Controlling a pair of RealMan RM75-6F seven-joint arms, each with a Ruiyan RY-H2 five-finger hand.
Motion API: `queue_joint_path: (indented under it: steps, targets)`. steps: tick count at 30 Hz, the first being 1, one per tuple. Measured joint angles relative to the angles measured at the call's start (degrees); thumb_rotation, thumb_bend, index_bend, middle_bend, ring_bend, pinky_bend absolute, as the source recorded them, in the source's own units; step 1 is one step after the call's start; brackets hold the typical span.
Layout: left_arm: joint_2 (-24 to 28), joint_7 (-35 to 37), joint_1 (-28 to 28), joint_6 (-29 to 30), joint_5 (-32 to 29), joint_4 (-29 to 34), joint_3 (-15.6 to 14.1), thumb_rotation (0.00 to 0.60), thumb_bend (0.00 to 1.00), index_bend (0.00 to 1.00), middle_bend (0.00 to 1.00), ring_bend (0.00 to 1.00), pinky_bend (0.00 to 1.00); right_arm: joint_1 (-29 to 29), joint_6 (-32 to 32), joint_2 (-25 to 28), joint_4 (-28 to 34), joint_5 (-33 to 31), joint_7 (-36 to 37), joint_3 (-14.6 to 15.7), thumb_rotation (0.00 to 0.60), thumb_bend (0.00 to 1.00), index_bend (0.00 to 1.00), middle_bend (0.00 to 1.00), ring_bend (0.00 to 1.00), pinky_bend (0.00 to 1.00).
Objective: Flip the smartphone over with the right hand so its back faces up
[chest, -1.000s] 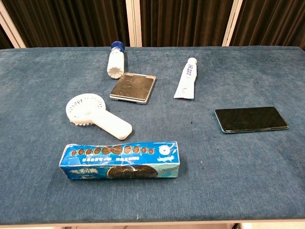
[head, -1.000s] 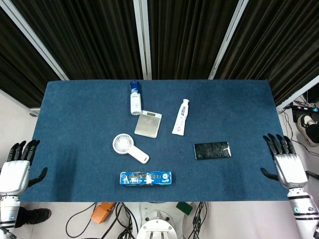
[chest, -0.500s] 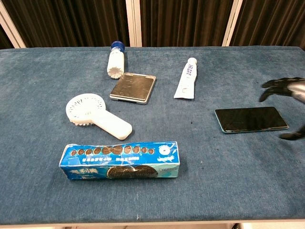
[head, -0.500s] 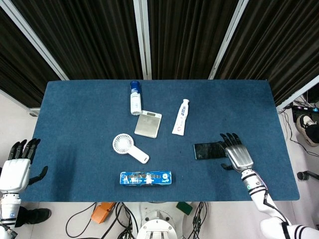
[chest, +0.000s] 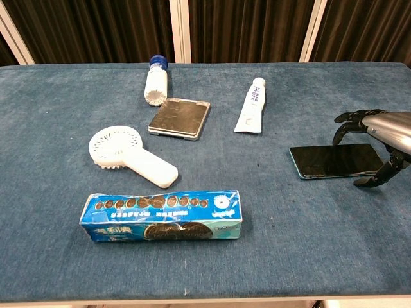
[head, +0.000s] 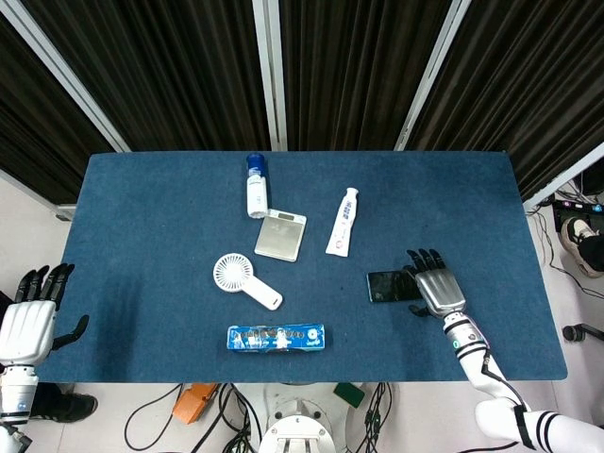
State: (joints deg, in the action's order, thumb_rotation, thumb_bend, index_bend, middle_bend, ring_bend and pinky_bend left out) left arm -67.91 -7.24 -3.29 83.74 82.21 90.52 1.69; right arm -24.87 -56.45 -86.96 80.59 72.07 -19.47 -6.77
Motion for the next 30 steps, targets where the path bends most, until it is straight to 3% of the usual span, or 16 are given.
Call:
queue_joint_path:
  steps: [12, 25, 30]
  targets:
    - [-0.3, 0.9, 0.0, -0.1, -0.3, -0.9, 0.2, 0.600, 0.32, 0.03, 0.06, 0.00, 0.00, -2.1, 1.4, -1.8, -2.6, -2.3, -1.4, 0.1, 0.600, 0.31, 0.39, 0.11, 0.00, 0.07]
    - [0.0, 1.4, 0.2, 0.4, -0.2, -1.1, 0.3, 0.600, 0.32, 0.03, 0.06, 0.00, 0.00, -4.4, 3.7, -1.0, -2.5, -4.5, -1.1, -0.5, 0.600, 0.67, 0.44, 0.11, 0.00, 0.07]
    - [0.1, 1.3, 0.1, 0.3, -0.1, -0.9, 0.3, 0.600, 0.32, 0.03, 0.06, 0.00, 0.00, -5.9, 5.8, 0.2, -2.0, -6.8, -1.8, -1.2, 0.600, 0.70, 0.44, 0.11, 0.00, 0.07]
